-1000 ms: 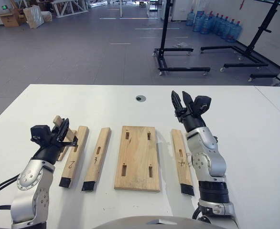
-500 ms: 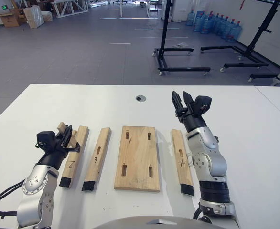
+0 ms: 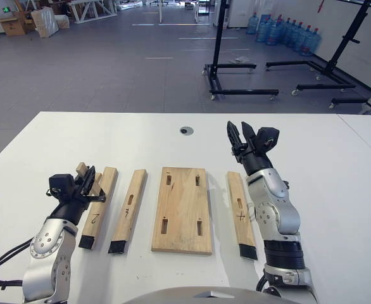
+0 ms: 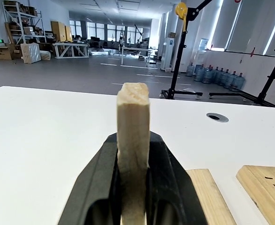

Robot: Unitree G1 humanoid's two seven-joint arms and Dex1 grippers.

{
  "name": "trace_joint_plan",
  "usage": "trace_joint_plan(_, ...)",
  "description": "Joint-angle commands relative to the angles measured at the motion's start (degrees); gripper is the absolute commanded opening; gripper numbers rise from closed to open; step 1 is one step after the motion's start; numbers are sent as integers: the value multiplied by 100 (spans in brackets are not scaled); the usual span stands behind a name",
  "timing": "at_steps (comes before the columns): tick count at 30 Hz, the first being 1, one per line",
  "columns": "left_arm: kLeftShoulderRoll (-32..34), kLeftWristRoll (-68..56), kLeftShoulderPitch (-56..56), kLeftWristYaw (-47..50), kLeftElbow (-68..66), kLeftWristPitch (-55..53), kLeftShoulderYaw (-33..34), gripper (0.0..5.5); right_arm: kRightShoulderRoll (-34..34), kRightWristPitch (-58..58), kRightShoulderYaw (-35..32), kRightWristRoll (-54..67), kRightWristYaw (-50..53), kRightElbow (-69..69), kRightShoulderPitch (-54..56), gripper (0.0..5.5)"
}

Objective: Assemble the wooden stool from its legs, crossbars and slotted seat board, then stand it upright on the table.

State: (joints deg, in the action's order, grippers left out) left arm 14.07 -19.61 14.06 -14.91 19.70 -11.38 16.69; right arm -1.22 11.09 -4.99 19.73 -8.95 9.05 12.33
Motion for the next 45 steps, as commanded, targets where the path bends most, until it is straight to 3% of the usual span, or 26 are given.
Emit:
trace_joint_plan(1, 11, 173, 41, 116, -146, 22, 17, 39, 10, 66, 21, 7, 9, 37, 49, 236)
trace_joint_plan(27, -251, 595, 256, 547, -291, 177, -174, 39, 13, 113, 35, 40, -3, 55, 104, 236)
trace_joint_plan(34, -71, 553, 106, 537, -494, -455, -218, 39, 18, 151, 39, 84, 0, 63, 129, 236)
trace_joint_plan(45, 208, 426, -172, 193, -578, -423, -242, 39, 54, 115, 8, 98, 31, 66, 187, 236)
